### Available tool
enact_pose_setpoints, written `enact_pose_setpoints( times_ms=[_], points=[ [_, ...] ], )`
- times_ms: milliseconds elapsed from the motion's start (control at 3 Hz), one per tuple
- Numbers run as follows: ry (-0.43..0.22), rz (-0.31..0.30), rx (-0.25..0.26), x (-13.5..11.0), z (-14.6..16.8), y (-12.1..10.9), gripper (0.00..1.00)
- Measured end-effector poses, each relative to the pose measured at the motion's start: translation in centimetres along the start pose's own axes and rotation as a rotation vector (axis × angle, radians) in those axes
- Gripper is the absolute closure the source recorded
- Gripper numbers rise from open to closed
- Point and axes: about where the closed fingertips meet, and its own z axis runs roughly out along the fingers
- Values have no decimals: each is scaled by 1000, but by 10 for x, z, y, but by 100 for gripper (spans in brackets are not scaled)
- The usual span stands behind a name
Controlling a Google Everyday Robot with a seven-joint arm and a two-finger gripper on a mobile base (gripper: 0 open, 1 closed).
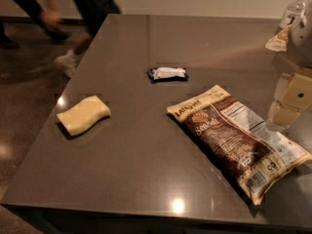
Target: Move rxbar blueberry near sponge
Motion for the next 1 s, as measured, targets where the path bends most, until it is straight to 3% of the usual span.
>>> enact_pose_setpoints(
  times_ms=[667,1000],
  points=[
    [-22,-29,-27,-15,9,-15,0],
    [-63,-52,-39,-39,24,-41,0]
  ],
)
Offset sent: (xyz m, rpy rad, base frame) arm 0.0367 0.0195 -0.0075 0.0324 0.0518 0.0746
